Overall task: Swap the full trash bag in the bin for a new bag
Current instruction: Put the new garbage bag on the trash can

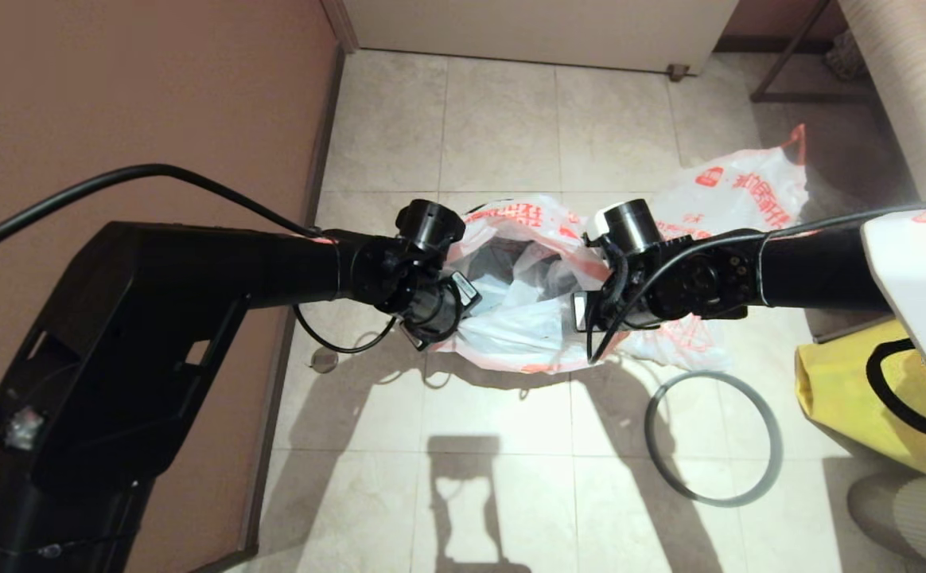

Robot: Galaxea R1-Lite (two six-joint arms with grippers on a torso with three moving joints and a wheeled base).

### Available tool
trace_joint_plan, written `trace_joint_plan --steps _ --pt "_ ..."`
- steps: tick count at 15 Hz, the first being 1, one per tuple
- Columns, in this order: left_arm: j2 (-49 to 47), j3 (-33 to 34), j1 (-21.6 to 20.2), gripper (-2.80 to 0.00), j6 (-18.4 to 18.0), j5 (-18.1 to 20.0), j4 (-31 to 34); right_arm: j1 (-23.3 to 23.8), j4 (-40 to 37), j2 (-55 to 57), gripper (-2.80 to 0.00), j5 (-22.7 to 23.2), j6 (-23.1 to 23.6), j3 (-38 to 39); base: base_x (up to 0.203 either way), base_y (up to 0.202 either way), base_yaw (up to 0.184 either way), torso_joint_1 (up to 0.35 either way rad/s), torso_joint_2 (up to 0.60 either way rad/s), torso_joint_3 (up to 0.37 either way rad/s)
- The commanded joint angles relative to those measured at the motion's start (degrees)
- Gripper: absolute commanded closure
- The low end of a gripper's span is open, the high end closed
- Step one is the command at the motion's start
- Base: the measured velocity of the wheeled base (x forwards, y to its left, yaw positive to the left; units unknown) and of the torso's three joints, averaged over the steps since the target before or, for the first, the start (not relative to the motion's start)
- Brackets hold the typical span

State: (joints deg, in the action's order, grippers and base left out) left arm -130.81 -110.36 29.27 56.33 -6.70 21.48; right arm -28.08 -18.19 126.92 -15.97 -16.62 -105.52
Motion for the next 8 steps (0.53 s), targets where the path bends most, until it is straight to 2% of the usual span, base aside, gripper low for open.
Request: trace_joint_plan --steps 1,5,8 --pt "0.4 0.1 0.1 0.0 0.4 -0.1 0.1 0.7 0.0 2.7 0.0 -1.3 0.4 -2.5 0.0 0.0 0.0 0.0 0.0 0.0" --pt "0.5 0.9 0.7 0.0 0.3 -0.1 0.1 1.1 0.0 5.4 0.0 -4.3 1.0 -7.5 0.0 0.0 0.0 0.0 0.0 0.0" --pt "0.1 2.4 2.9 0.0 0.1 -0.2 0.0 2.1 4.6 5.3 0.0 -5.1 1.5 -7.7 0.0 0.0 0.0 0.0 0.0 0.0"
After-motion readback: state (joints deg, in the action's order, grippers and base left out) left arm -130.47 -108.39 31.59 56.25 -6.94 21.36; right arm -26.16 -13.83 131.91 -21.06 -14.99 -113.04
